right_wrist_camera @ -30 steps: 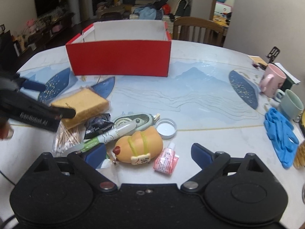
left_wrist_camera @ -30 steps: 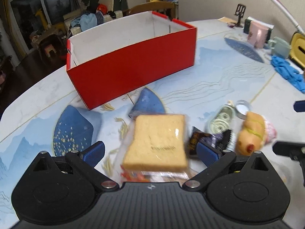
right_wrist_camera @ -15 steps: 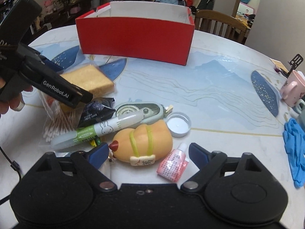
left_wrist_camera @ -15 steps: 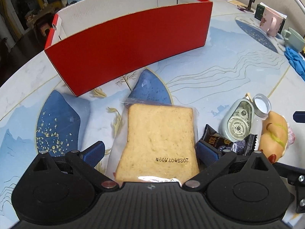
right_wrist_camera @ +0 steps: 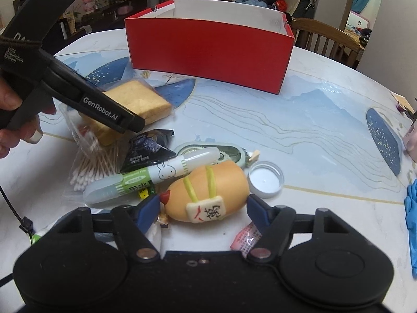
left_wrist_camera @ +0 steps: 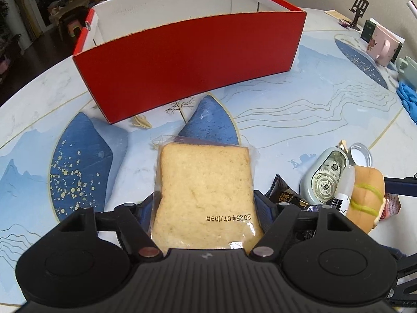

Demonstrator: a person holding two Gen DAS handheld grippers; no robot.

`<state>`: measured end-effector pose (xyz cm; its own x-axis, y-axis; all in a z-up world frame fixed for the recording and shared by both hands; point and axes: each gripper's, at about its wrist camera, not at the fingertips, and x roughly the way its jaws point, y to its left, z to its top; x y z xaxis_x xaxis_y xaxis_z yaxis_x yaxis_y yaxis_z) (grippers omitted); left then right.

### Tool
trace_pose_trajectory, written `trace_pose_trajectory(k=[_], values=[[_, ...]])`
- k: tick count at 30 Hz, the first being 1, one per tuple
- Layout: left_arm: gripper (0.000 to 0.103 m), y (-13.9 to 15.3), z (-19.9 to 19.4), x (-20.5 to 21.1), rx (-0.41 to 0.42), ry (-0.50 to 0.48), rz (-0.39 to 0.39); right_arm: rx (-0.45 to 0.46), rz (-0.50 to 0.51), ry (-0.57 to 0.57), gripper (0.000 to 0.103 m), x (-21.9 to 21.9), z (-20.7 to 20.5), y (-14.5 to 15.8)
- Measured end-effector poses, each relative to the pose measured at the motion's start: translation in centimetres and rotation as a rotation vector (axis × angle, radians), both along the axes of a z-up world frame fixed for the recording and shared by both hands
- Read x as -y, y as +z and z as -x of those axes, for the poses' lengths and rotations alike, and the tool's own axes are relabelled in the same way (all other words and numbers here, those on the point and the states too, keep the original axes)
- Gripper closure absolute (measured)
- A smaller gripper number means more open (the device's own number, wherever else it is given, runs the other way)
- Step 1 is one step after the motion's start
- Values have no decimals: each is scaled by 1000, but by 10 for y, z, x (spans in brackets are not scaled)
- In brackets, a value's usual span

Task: Organize objects
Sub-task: 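Grasp the packaged bread slice with the left gripper while the right grasps the yellow bun toy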

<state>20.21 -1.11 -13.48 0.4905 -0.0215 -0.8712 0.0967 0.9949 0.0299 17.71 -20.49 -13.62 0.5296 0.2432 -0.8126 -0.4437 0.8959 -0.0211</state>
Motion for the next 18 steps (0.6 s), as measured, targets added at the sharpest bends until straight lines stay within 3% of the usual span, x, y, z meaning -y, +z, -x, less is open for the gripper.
trace_pose_trajectory(k=[8, 13, 15, 17, 18], values=[[30, 16, 14, -7, 27, 58, 12, -6, -43, -18, 49, 11, 0, 9], [30, 28, 26, -8, 35, 94, 40, 4, -35, 24, 50, 13, 1, 8], [30, 33, 32, -7, 41, 96, 41, 16, -12, 51, 47, 11, 3, 7], [30, 37, 37, -6, 46, 95, 42, 14, -28, 65, 26, 12, 3, 8], [30, 38, 40, -6, 48, 96, 45, 15, -40, 68, 20, 13, 2, 9]])
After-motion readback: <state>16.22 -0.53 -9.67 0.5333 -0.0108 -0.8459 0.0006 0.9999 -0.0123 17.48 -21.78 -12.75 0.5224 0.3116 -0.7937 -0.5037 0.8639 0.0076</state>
